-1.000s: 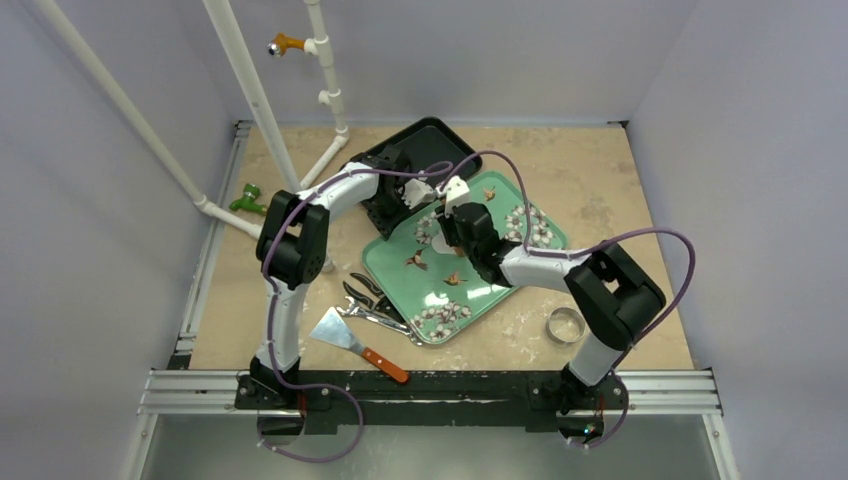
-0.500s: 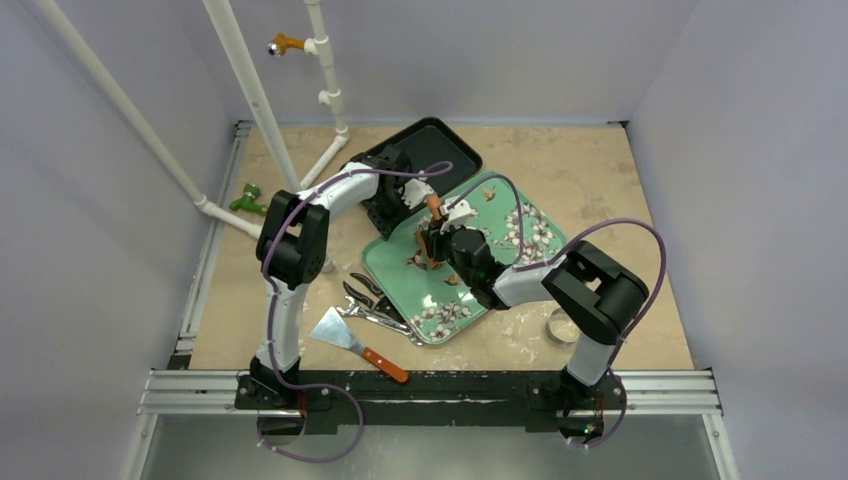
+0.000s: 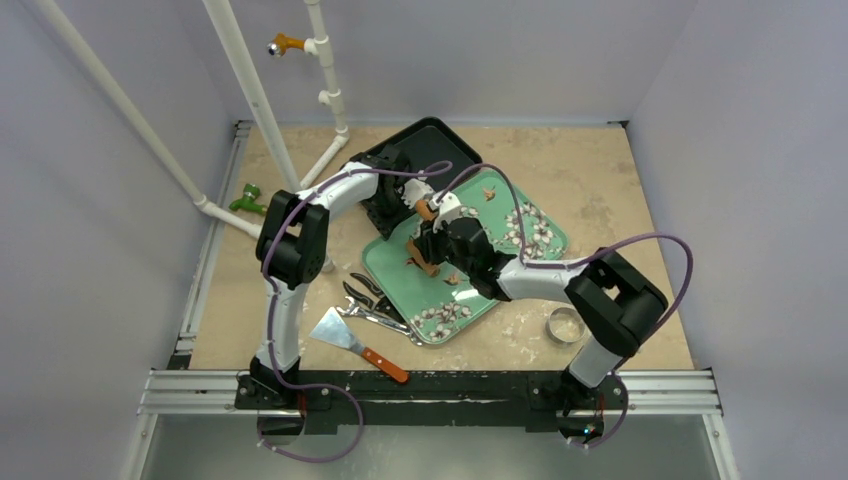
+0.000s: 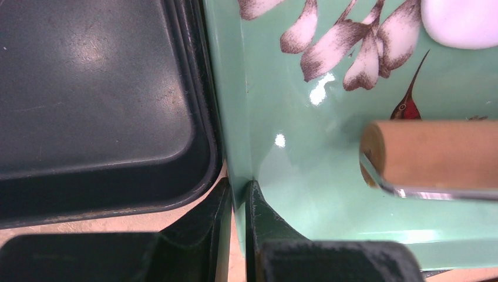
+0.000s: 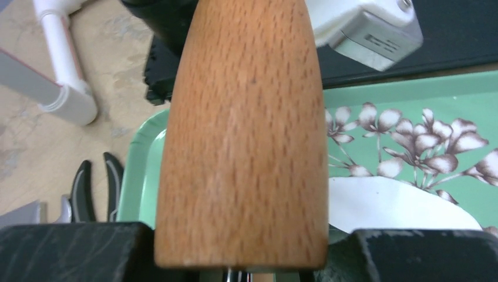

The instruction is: Roll out the dumpling wrappers from the dough

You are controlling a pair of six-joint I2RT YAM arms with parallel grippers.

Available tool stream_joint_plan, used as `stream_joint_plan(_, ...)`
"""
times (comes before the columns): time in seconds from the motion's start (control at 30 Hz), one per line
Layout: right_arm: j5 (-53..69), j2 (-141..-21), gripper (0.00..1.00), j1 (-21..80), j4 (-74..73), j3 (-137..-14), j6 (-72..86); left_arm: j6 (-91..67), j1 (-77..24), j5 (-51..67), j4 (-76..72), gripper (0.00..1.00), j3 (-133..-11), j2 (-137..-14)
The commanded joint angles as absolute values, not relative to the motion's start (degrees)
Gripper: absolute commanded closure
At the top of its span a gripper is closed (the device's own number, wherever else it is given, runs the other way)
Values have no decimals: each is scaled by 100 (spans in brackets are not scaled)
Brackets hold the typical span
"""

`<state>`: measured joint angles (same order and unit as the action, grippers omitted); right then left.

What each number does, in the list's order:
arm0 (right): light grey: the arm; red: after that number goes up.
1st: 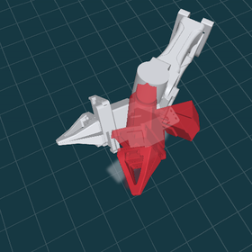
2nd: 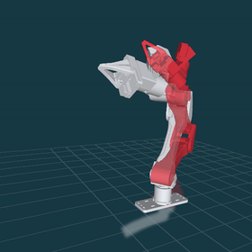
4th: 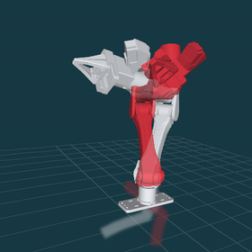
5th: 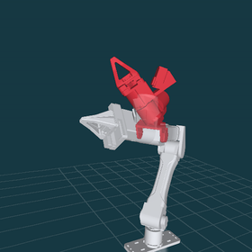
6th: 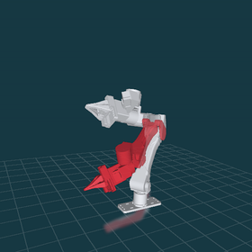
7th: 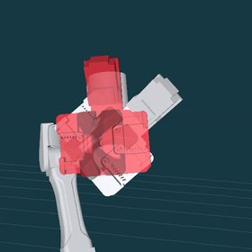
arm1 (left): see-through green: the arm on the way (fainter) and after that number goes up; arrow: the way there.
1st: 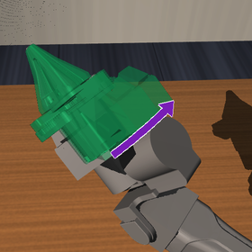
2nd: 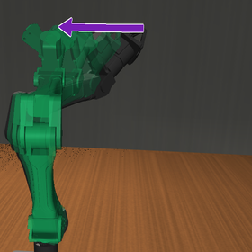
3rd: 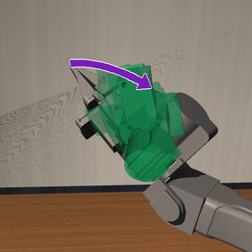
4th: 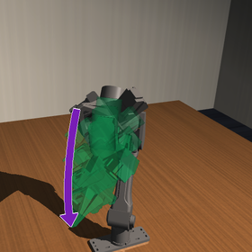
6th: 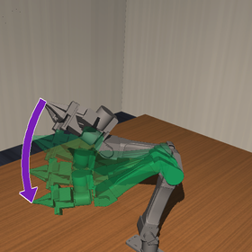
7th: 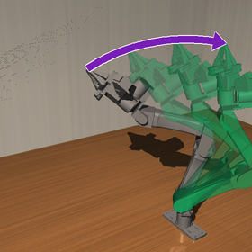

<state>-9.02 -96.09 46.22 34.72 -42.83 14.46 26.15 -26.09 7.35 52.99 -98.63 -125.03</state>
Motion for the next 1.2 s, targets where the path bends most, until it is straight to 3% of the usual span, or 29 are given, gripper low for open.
stream_joint_plan(0.0,-112,-9020,100,4548,2775,-4811,1043,2935,-2479,400,5502,100,-9773,-12684)
stream_joint_plan(0.1,-192,-8695,100,4332,2897,-4756,961,2945,-2476,405,5502,100,-9768,-12683)
stream_joint_plan(0.23,-1270,-8566,100,4117,2929,-4596,449,2952,-2479,402,5497,100,-9780,-12683)
stream_joint_plan(0.43,-1857,-9037,100,3947,3377,-4425,78,2959,-2479,398,5502,100,-9782,-12684)
stream_joint_plan(0.67,-1957,-9818,100,4116,3714,-3942,368,2953,-2478,403,5507,100,-9783,-12698)
stream_joint_plan(0.87,-2279,-9968,100,4689,4047,-3161,974,2944,-2470,399,5502,100,-9807,-12703)
stream_joint_plan(1.17,-2302,-10310,100,4787,4225,-2892,1275,2944,-2465,406,5515,100,-9804,-12701)
